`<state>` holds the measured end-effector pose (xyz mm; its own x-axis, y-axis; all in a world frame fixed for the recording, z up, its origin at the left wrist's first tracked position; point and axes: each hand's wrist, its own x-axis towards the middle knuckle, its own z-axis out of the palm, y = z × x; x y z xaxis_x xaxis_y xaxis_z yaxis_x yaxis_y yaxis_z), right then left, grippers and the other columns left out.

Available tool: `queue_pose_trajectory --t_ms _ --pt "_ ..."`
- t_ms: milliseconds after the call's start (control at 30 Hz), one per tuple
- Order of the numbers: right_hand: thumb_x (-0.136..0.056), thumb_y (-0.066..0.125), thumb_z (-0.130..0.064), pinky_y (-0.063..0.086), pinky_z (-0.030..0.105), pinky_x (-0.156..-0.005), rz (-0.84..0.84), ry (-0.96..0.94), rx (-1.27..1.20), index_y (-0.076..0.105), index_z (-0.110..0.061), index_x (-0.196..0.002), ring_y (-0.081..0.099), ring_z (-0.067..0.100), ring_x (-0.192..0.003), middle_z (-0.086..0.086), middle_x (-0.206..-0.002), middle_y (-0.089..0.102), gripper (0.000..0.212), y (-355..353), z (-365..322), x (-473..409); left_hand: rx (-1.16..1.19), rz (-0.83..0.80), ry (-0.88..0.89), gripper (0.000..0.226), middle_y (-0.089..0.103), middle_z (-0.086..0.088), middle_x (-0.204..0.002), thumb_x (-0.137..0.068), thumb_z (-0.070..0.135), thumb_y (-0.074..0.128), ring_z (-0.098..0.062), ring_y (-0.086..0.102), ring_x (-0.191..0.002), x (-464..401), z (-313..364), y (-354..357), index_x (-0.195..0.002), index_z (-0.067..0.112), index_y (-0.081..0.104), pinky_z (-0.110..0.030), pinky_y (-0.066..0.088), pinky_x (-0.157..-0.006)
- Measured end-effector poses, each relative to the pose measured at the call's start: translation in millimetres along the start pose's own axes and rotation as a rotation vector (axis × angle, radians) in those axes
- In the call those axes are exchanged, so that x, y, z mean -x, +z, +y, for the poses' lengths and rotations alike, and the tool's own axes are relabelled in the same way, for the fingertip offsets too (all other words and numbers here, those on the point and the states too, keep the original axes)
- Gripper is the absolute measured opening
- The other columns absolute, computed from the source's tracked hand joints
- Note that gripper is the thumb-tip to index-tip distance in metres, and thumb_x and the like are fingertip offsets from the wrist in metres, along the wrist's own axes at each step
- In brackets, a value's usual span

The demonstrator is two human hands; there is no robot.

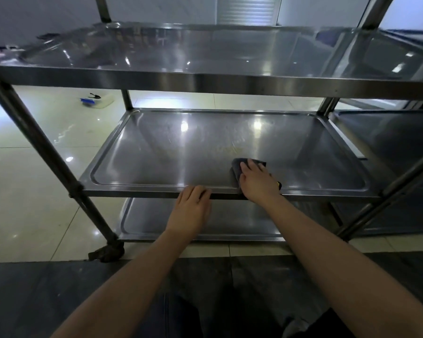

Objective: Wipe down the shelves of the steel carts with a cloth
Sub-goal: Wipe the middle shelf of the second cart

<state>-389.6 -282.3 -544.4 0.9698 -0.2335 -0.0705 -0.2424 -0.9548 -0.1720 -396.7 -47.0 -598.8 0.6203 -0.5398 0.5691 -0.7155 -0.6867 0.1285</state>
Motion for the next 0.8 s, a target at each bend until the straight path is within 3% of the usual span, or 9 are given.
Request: queue_pose_trajectory --t_ms 267,467,800 --pt "-0.107 0.018 -0.037 0.023 0.053 -0.119 -0.026 0.050 -0.048 0.015 -0.024 -0.159 0.011 0.031 -0.153 0.001 -0.168 0.006 0.054 -12 10 -76 0.097 0.196 -0.048 0.031 0.065 -0.008 -0.117 -0.102 0.022 0.051 -0.025 0.058 -0.108 6 5 24 -0.124 0.006 0.067 -0.039 0.049 -0.098" --pt "-0.108 0.025 -0.029 0.020 0.052 -0.120 -0.020 0.108 -0.038 0.013 -0.024 -0.161 0.006 0.030 -0.154 -0.001 -0.169 0.002 0.054 -19 -15 -123 0.077 0.247 -0.005 0.028 0.069 -0.010 -0.116 -0.103 0.019 0.055 -0.027 0.063 -0.108 6 -6 35 -0.121 0.004 0.072 -0.042 0.051 -0.097" --pt "-0.107 0.019 -0.036 0.025 0.055 -0.116 -0.019 -0.014 -0.027 0.015 -0.025 -0.159 0.011 0.029 -0.152 -0.003 -0.168 0.006 0.053 0 -27 -83 0.128 0.251 -0.028 0.031 0.068 -0.010 -0.121 -0.100 0.017 0.056 -0.028 0.062 -0.113 13 -5 29 -0.124 0.002 0.071 -0.040 0.051 -0.100"
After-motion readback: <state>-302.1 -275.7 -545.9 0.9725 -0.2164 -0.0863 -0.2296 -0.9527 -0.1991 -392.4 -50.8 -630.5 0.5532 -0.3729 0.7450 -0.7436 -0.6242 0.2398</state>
